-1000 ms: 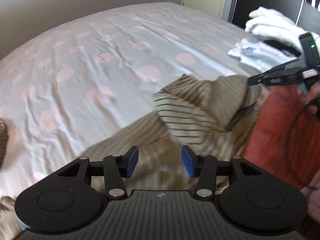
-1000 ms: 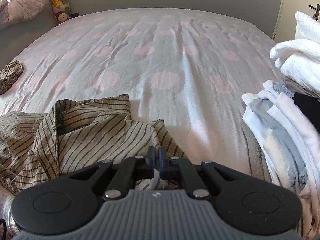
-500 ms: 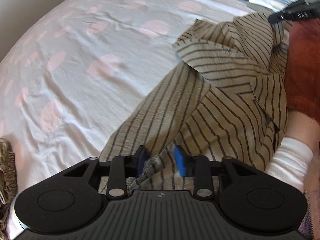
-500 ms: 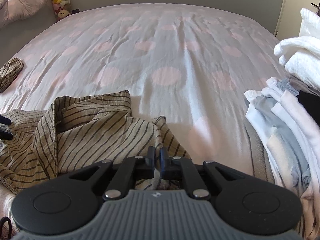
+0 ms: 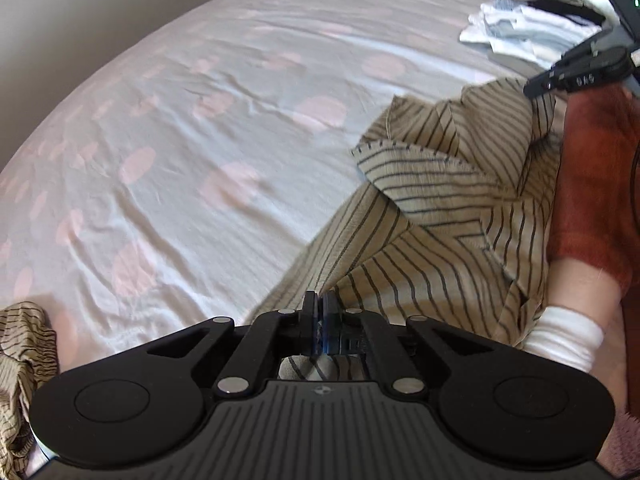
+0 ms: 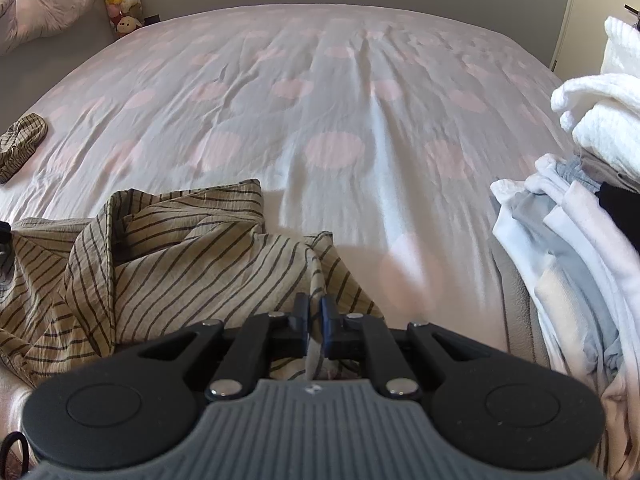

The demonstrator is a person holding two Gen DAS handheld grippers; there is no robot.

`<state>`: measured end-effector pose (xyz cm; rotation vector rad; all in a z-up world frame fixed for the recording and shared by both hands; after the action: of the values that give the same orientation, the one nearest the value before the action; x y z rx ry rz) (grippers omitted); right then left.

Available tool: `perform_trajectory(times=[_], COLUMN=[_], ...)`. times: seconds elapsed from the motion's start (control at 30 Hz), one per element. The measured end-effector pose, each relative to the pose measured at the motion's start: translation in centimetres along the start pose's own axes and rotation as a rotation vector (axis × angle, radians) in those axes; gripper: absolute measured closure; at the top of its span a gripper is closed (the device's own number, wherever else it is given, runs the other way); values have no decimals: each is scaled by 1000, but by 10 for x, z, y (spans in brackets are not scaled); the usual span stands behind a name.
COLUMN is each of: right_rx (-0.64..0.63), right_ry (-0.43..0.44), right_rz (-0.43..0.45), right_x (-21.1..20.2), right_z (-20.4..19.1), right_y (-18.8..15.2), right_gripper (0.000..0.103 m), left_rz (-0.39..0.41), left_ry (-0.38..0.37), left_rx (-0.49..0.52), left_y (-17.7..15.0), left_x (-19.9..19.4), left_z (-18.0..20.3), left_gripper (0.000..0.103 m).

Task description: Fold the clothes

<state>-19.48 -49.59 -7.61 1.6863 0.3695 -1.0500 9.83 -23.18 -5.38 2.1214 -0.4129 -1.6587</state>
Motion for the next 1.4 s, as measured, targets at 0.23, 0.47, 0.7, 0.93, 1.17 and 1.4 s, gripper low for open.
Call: perform_trajectory(times=[0.23, 0.47, 0.7, 0.93, 1.17, 1.4], right_rx=[-91, -308, -600, -413, -11, 24], right_ry=[-15, 169, 354, 460, 656, 657], right_rz=[65, 115, 101, -43, -193, -109], right_x=[-22, -34, -12, 34, 66, 30], right_z=[-15, -73, -151, -156, -117, -95], right_y=[8, 28, 41, 64, 66, 68], right_gripper=[58, 63, 68, 42, 86, 101], left_rz=[40, 61, 59, 72, 61, 10], left_ry=[9, 16, 14, 10, 5, 11], left_rx=[-14, -14, -16, -19, -16, 14], left_y=[18, 22, 16, 12, 9, 2], left_x=[-24, -44, -49, -50, -44, -33], left_z=[-3, -1, 5, 6, 8, 10], left_gripper=[103, 103, 103, 103, 103, 103])
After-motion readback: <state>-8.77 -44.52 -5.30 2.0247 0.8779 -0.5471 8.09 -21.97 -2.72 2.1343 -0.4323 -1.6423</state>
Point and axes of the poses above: each gripper's, at about its wrist camera, not at the fingertips, and x roughly the way its jaws point, z to its right, y to its top, the point moved 3 cm from there along x, roughly the way its jaws point, and after that the axes turned 3 degrees about y, right-handed, at the moved point
